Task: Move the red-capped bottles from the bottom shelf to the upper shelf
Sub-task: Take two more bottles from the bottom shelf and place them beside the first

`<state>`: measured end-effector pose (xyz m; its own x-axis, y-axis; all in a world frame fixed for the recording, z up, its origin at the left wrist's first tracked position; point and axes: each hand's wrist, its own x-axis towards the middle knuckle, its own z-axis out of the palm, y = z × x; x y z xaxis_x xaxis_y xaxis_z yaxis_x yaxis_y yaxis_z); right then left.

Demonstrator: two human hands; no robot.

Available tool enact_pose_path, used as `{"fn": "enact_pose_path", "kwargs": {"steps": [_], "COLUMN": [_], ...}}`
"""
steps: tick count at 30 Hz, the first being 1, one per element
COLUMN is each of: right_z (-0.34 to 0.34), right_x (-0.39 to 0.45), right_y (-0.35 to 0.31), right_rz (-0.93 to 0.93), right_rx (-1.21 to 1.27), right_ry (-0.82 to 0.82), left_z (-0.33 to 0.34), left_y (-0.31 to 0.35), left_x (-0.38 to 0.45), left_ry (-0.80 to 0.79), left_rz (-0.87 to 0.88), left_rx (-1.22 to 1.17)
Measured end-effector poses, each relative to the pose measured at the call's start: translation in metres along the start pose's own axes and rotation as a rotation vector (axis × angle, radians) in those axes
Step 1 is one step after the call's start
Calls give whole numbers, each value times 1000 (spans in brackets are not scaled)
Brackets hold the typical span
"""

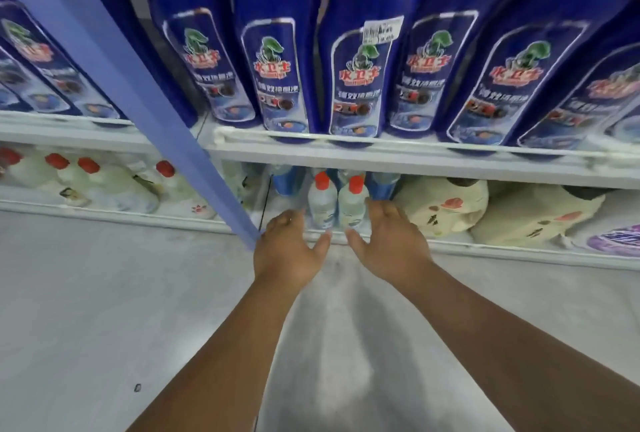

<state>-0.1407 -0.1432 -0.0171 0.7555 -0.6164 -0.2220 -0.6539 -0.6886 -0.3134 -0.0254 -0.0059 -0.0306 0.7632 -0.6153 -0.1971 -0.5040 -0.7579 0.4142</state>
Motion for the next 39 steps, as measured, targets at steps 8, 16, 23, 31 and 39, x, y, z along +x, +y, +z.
{"fn": "enact_pose_path", "kwargs": {"steps": [8, 16, 23, 31, 39], "right_z": [79, 108, 109, 100, 38], "right_x": [66, 84, 86, 60, -29], "right_y": [23, 33, 34, 28, 18], "right_rz": [72, 51, 80, 98, 158], "right_rx": [331, 606, 733, 893, 900], "right_ry": [149, 197, 192, 273, 246], "left_z": [68, 95, 97, 74, 12], "left_y": [-7, -25, -26, -16, -3], "left_x": [82, 98, 93, 67, -15], "left_ry": [62, 47, 64, 169, 17], "left_rz": [-34, -59, -57, 1, -27], "left_rx": [-351, -516, -596, -692, -701]}}
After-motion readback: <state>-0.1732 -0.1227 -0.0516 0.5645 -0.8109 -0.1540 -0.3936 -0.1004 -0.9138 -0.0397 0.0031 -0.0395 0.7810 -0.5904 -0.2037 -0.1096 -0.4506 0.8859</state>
